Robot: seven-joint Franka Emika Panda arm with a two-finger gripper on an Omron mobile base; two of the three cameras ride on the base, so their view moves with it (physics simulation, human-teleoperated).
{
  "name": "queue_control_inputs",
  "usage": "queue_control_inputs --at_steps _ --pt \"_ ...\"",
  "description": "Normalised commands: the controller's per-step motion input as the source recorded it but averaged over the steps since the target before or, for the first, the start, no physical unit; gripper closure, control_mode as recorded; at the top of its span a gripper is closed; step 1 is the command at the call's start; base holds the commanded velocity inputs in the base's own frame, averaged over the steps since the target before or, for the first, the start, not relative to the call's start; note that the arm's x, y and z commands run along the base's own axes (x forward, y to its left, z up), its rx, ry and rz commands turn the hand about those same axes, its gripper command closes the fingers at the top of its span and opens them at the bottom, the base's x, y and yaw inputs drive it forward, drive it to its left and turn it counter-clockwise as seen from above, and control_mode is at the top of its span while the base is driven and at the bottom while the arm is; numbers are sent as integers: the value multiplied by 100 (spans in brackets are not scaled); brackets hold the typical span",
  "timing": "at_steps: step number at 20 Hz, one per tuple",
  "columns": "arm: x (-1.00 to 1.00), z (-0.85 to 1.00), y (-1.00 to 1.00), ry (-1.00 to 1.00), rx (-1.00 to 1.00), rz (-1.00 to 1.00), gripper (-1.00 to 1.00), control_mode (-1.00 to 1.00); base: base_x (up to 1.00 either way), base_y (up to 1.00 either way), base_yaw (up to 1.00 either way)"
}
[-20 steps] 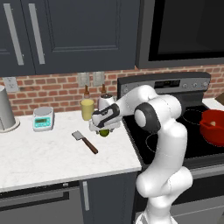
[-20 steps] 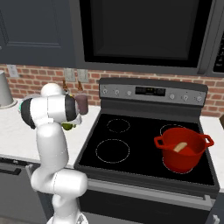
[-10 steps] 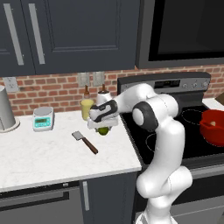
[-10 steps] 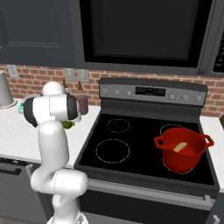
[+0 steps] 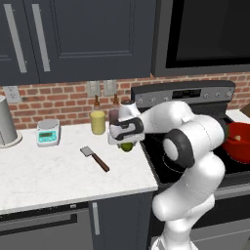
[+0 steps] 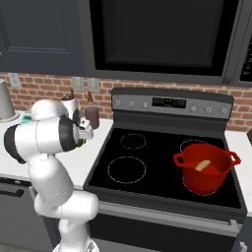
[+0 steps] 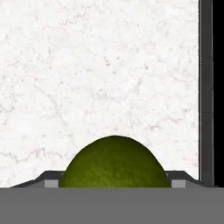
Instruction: Put the sweet potato and lime in the pot. Retrieve the spatula and lightly stir the vegetables in the pot.
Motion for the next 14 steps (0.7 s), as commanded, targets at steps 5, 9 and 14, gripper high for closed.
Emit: queue_control_inputs --at_steps 5,9,14 --pt "-100 49 -98 -22 7 -4 100 -100 0 0 0" --pt "-74 63 -100 -10 3 -8 100 -100 0 0 0" --pt "-25 68 -100 0 0 -13 100 -100 0 0 0"
